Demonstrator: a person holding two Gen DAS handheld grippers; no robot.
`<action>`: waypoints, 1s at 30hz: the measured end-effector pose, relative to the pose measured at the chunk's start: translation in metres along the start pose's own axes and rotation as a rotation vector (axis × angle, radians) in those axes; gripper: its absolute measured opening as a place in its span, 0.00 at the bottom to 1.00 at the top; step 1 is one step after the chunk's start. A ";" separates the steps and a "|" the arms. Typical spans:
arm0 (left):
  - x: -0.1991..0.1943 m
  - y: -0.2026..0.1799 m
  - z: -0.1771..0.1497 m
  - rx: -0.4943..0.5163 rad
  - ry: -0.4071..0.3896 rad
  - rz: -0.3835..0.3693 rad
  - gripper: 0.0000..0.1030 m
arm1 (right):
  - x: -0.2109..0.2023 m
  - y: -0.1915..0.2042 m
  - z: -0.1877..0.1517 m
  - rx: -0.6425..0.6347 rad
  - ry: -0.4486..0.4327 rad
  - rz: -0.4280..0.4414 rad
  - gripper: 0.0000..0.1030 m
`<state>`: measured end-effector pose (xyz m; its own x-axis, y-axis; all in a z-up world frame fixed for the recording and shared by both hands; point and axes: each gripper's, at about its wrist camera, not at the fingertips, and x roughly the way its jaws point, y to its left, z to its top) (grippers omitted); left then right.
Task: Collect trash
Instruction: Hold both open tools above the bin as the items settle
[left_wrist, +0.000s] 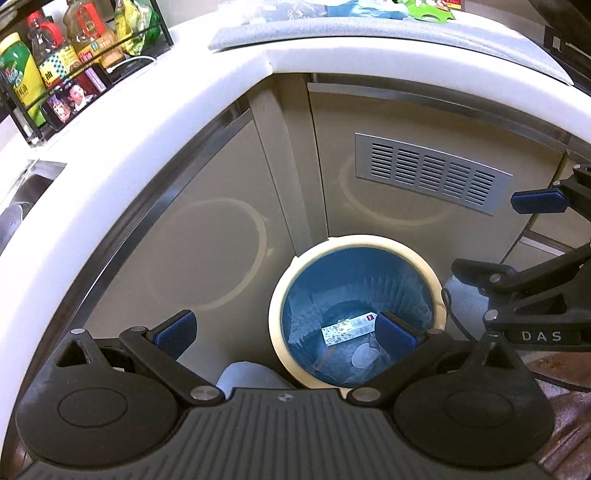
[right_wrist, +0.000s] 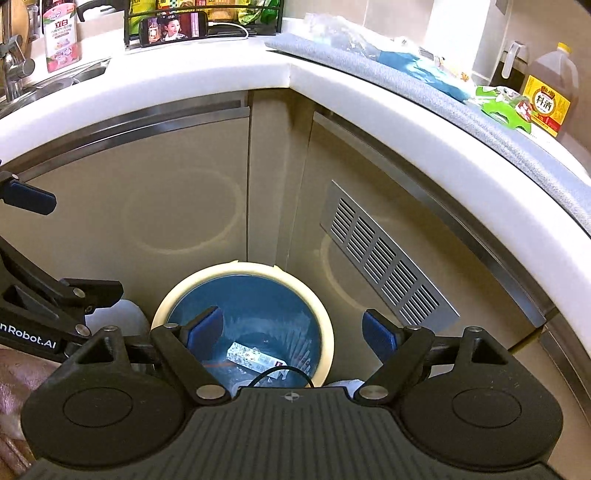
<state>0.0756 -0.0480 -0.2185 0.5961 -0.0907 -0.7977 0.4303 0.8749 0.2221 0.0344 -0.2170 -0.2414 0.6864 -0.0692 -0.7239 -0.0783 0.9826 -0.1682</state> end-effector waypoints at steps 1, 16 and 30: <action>-0.001 0.000 0.000 0.001 -0.002 0.002 1.00 | -0.001 0.000 0.000 -0.001 -0.002 -0.001 0.83; -0.003 0.002 -0.001 0.000 -0.007 0.016 1.00 | -0.002 0.001 -0.001 -0.011 0.001 0.003 0.86; 0.003 0.002 0.000 0.010 0.008 0.002 1.00 | 0.003 0.000 -0.001 -0.004 0.013 0.007 0.86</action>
<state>0.0785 -0.0465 -0.2205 0.5911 -0.0853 -0.8021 0.4362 0.8702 0.2290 0.0358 -0.2173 -0.2440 0.6766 -0.0650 -0.7335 -0.0857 0.9824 -0.1661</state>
